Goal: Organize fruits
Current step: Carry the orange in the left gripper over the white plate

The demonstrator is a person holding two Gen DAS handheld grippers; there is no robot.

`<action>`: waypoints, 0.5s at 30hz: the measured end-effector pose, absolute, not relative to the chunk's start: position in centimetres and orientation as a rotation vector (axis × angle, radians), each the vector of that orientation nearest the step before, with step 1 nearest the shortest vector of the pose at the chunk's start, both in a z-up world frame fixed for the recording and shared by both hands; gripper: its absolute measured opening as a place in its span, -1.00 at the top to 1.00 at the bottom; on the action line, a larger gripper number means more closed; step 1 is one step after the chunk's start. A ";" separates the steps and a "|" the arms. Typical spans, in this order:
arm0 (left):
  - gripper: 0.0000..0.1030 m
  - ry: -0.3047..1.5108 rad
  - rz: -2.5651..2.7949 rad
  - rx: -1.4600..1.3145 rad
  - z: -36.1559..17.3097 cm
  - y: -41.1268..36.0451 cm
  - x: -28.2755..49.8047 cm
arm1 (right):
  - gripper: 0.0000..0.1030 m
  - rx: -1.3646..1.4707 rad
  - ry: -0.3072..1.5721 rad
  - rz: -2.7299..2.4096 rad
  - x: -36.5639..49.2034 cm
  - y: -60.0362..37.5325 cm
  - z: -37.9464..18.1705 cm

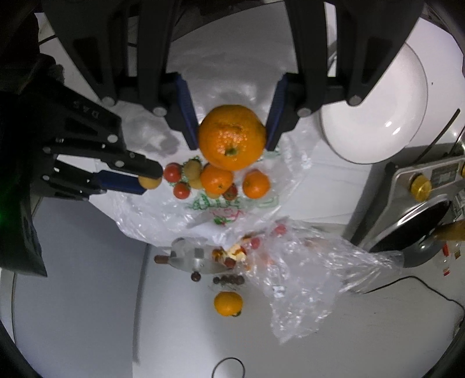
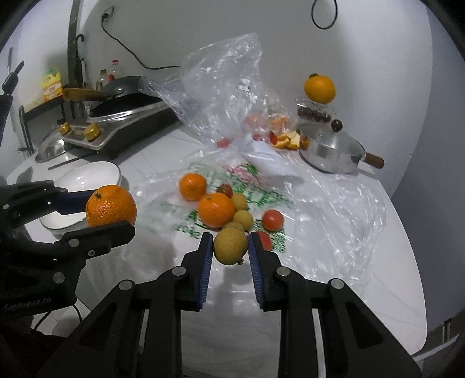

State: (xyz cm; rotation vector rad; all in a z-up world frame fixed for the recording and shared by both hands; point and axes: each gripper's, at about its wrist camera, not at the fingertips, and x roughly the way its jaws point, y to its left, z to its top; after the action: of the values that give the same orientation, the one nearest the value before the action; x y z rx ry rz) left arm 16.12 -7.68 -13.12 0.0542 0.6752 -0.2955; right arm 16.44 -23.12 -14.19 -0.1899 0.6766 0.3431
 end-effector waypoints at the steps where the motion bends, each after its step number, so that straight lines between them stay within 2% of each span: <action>1: 0.10 0.672 -0.292 0.050 -13.1 -7.3 16.0 | 0.48 -0.194 0.673 0.348 16.3 -22.7 -14.0; 15: 0.10 0.651 -0.229 -0.012 -13.1 -1.6 14.6 | 0.48 -0.244 0.656 0.396 15.6 -17.6 -12.9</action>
State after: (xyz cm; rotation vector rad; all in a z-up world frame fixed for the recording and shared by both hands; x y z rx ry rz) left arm 14.62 -1.61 -13.14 -0.0122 0.6509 -0.2292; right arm 15.61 -17.65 -12.87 -0.2436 0.6558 0.3959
